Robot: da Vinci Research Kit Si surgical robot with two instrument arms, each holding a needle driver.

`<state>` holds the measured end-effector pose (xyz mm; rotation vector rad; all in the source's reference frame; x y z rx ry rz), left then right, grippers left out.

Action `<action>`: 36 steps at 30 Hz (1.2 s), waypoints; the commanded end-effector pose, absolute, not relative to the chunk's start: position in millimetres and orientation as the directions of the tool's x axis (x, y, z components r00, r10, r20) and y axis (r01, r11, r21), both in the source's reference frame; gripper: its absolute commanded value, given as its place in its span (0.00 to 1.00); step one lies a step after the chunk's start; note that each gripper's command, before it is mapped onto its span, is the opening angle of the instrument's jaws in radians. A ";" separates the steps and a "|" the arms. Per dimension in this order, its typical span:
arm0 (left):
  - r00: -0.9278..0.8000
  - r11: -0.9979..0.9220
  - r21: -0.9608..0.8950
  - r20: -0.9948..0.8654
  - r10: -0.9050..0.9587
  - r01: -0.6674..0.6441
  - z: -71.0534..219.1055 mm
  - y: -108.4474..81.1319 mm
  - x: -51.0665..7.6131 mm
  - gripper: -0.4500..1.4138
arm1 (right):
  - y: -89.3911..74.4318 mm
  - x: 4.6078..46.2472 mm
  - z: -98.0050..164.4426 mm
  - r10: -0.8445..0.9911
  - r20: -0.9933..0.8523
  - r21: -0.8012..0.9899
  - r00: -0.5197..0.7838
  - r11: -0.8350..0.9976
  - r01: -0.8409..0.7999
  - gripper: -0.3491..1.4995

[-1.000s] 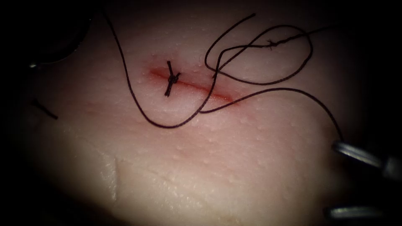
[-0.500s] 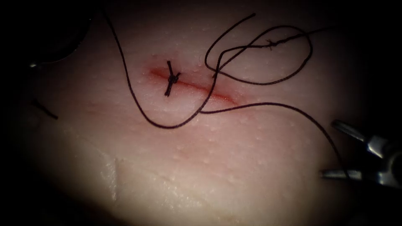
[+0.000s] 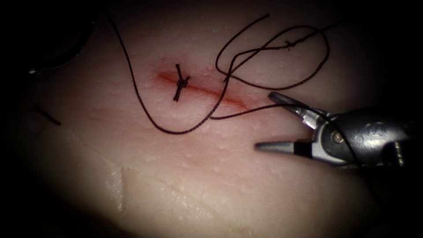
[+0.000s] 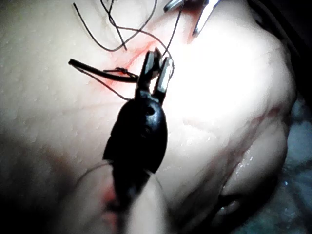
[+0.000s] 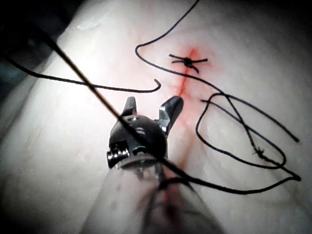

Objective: Wound Closure
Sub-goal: Right end-effector grabs and pulls suture through until short tail remains on top side

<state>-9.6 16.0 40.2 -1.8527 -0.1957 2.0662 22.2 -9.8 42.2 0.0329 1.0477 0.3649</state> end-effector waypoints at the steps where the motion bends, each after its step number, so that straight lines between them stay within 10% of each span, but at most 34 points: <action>1: -0.077 -0.925 -0.339 -0.931 0.356 -0.170 40.7 15.2 -10.2 0.00 | -10.1 23.7 42.8 0.318 -0.842 0.213 0.435 0.938 -0.275 0.88; 28: -0.017 -0.925 -0.271 -0.958 0.286 -0.267 40.5 19.0 -10.1 0.00 | -12.2 27.2 43.7 0.374 -0.834 0.292 0.405 0.923 -0.252 0.47; 33: -0.018 -0.926 -0.258 -0.962 0.273 -0.274 40.9 19.2 -10.1 0.00 | -12.2 27.1 43.7 0.373 -0.836 0.292 0.402 0.923 -0.251 0.00; 36: -0.019 -0.926 -0.256 -0.962 0.271 -0.278 41.1 19.1 -10.1 0.00 | -12.1 27.0 43.6 0.373 -0.841 0.290 0.393 0.923 -0.255 0.00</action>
